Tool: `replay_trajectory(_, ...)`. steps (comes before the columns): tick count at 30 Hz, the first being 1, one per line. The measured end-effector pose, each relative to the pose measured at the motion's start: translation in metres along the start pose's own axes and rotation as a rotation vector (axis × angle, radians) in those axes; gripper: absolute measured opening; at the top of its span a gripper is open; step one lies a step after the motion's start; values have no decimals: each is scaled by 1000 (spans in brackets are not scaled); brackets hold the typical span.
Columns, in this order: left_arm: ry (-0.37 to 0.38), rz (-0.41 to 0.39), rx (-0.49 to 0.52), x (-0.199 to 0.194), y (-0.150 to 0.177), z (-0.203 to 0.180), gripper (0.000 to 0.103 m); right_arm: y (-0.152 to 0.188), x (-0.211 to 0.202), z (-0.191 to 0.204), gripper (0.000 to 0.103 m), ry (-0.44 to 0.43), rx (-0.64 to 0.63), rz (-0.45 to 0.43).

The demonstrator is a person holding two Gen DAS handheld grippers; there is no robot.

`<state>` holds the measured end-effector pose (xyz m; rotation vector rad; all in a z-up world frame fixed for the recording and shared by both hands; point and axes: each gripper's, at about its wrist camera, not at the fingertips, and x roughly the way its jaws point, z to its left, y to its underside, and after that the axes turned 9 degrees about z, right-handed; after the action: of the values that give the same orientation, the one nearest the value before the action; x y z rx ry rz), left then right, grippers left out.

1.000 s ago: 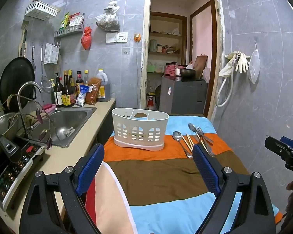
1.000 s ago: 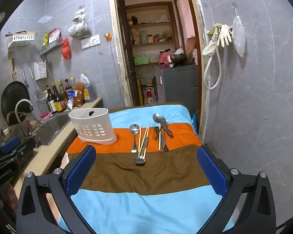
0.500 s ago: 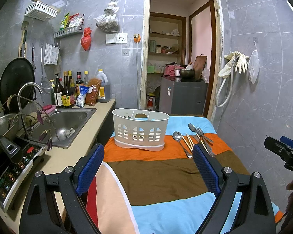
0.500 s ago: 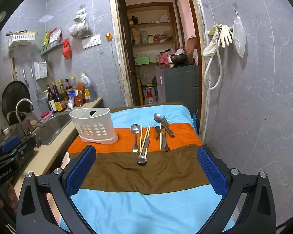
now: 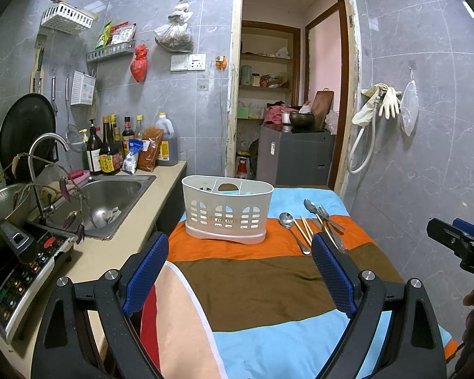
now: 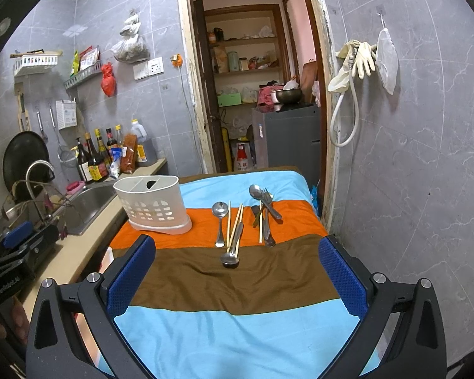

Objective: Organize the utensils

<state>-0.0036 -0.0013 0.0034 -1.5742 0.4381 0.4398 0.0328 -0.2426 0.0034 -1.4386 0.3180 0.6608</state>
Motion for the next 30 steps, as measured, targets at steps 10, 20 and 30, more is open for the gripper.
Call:
replay_trajectory(10, -2, -6, -5, -9, 0, -6, 88, 1, 0, 1, 103, 1, 0, -1)
replay_trajectory(20, -2, -7, -3, -9, 0, -6, 88, 1, -1, 1, 103, 1, 1, -2)
replay_trajectory(30, -2, -8, -5, -10, 0, -5, 88, 1, -1, 1, 103, 1, 1, -3)
